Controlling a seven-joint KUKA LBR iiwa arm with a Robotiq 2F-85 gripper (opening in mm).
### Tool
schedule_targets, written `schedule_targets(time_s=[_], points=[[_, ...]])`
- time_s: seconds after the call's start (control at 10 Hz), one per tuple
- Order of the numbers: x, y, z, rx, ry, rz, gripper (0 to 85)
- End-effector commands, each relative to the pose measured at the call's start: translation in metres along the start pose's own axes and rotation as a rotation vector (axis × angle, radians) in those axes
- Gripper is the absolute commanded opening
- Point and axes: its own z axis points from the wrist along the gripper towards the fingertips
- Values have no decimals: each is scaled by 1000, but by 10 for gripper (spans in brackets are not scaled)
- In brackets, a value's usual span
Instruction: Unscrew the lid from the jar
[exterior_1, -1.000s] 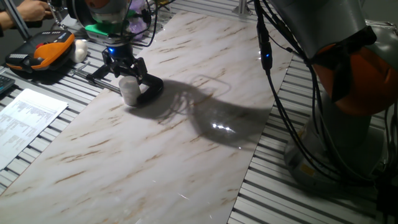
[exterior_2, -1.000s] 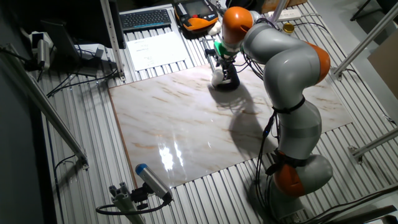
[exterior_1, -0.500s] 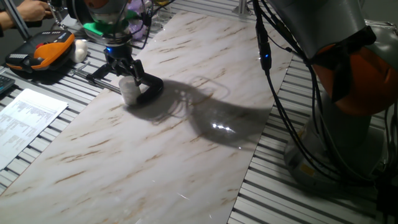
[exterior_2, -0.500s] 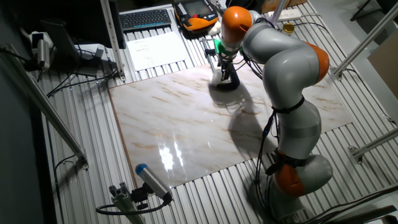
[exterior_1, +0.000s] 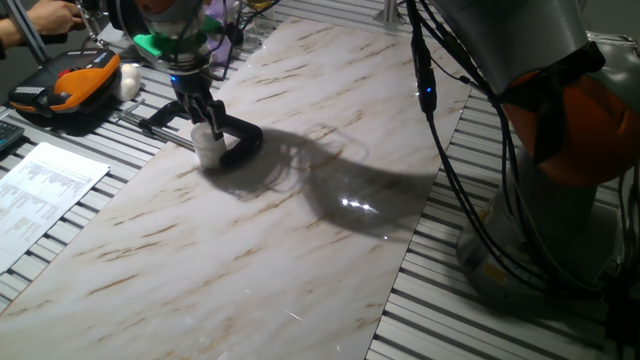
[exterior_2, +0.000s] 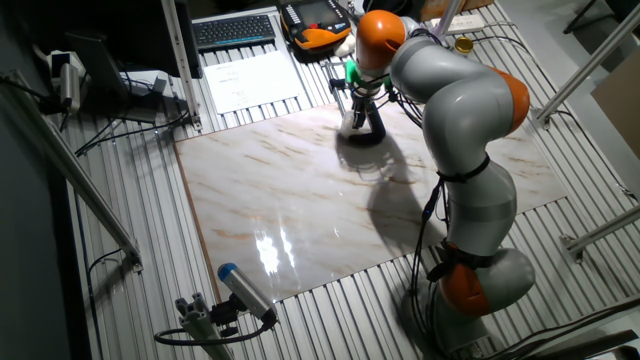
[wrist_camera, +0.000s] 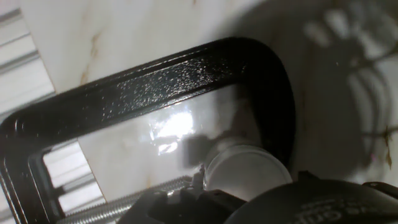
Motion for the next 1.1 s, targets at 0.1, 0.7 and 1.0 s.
schedule_targets(time_s=[0.1,0.7,1.0], points=[[0,0,0,-2,5,19,680],[1,1,5,-19,23,20,850],[2,1,10,-28,34,17,850]])
